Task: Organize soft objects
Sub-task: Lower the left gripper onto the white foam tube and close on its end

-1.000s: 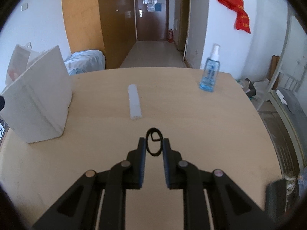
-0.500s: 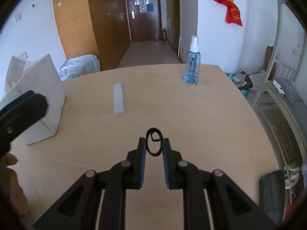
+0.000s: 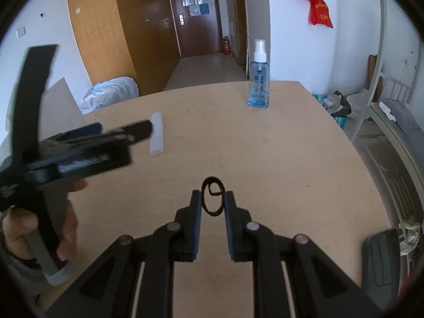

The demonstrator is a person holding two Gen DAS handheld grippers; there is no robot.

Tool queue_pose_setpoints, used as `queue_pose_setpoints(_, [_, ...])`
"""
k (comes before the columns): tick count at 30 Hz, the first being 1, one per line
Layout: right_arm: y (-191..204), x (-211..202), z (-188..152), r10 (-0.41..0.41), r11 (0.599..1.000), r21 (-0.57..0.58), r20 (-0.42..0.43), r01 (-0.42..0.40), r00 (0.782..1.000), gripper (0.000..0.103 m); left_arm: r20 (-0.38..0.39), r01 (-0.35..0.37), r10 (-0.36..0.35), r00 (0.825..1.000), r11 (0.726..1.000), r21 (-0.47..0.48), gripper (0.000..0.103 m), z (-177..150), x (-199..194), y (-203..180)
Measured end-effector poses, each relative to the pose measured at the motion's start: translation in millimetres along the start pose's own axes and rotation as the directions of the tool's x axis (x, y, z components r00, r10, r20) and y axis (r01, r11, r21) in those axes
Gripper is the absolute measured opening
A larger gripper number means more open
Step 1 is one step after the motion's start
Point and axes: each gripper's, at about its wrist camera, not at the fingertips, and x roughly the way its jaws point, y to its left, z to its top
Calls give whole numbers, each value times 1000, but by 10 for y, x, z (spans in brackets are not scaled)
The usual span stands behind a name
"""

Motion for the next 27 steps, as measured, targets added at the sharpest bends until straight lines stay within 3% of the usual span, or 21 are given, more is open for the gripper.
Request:
queue_pose_setpoints(12, [-35,0,-15,31,999,-11,4,-31,1000,20,-91,-53,46,995,995,-82,96,67,527,165])
queue_pose_setpoints(20, [-64,-17,-17,44,999,-19,12,-44,999,20,-118,-82,74,990,994,-65,90,47,644,119])
queue_pose_setpoints(27, [-91,-24,-11,49,999,-17,17,-49,999,20,-134,-113,105,985,992,-53,78,80,759,86])
